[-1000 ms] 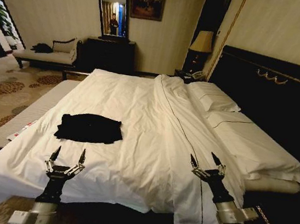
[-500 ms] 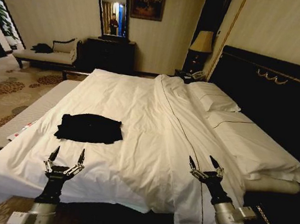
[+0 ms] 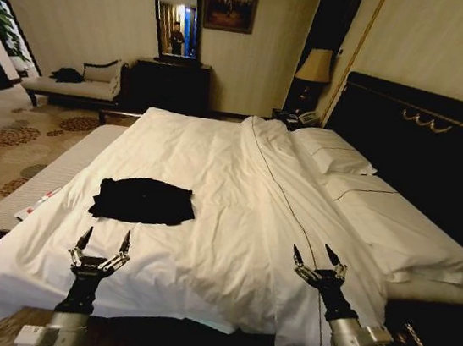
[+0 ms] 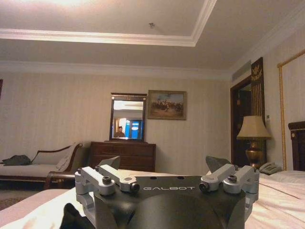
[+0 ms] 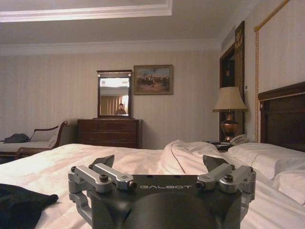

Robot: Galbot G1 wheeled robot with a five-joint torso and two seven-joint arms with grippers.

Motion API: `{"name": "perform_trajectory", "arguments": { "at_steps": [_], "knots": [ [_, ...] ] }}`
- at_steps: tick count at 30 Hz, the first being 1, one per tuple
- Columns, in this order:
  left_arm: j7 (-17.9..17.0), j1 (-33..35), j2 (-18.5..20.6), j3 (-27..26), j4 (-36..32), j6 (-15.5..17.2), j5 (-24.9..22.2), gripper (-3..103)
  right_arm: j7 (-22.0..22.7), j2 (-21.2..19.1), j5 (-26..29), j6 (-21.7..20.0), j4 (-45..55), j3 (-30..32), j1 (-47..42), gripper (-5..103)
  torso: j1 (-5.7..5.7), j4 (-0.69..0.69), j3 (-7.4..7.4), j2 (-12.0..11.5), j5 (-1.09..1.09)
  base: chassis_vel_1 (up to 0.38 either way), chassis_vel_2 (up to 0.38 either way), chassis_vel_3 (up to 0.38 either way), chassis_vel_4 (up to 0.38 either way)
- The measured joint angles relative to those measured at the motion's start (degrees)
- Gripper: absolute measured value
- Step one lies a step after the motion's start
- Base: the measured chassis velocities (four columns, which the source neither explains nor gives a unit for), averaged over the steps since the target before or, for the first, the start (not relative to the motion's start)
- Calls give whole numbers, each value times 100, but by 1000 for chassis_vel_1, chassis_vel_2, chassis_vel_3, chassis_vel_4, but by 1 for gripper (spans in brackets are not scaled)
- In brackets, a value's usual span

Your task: Fold the clothes on the bed.

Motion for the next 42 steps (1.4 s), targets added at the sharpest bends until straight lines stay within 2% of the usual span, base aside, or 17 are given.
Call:
{"name": "perform_trajectory", "arguments": {
  "at_steps": [24,42],
  "knots": [
    [-122,-12,40,-76,46,29,-54,100,-48,212,-115,50,-142,-163,122,100,0,0,0,0,1,27,89,-33,-91],
    [-182,81,39,-196,5,-6,-29,100,-37,315,-159,140,-247,-332,259,100,0,0,0,0,-1,207,254,-204,-254]
  ]
}}
